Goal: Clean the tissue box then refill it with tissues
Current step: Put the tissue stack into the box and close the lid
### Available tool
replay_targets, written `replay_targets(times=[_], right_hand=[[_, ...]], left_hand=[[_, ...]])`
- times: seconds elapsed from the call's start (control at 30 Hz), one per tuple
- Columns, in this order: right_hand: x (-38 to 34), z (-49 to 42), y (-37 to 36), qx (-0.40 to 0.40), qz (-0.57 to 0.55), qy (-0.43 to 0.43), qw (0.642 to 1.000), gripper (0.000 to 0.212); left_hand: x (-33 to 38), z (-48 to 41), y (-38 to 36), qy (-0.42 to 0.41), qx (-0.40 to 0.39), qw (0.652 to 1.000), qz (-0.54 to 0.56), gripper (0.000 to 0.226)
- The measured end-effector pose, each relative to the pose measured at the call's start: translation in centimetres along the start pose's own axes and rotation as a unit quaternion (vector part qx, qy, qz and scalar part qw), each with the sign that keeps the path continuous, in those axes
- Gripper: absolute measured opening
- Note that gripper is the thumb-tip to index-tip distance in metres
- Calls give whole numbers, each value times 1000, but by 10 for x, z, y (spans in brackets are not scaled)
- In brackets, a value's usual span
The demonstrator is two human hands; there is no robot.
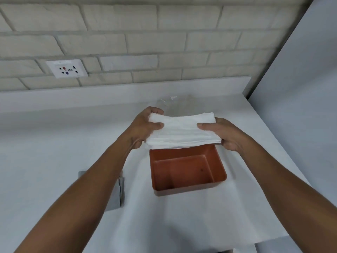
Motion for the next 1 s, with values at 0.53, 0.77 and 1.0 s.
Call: replay_targets(times=[0.53, 0.77, 1.0], right_hand=[[25, 42, 24, 101, 427, 59, 897, 55], [5, 45, 4, 156, 617, 86, 767, 63], [2, 45, -17, 165, 673, 99, 714, 52]], left_hand=[[-12, 67, -33, -90, -85, 908, -401, 34], [-4, 59, -43, -133, -51, 790, -597, 28], [-6, 65, -56, -167, -48, 689, -704, 31]])
Point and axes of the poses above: each hand's wrist, its own z-axis away from the middle knuckle, its own y-axis out of the back of the hand, x = y × z, the point moved 9 cm from there along -z, towards the middle knuckle, and after that the axes turned 7 degrees about x, right-handed, at the moved point
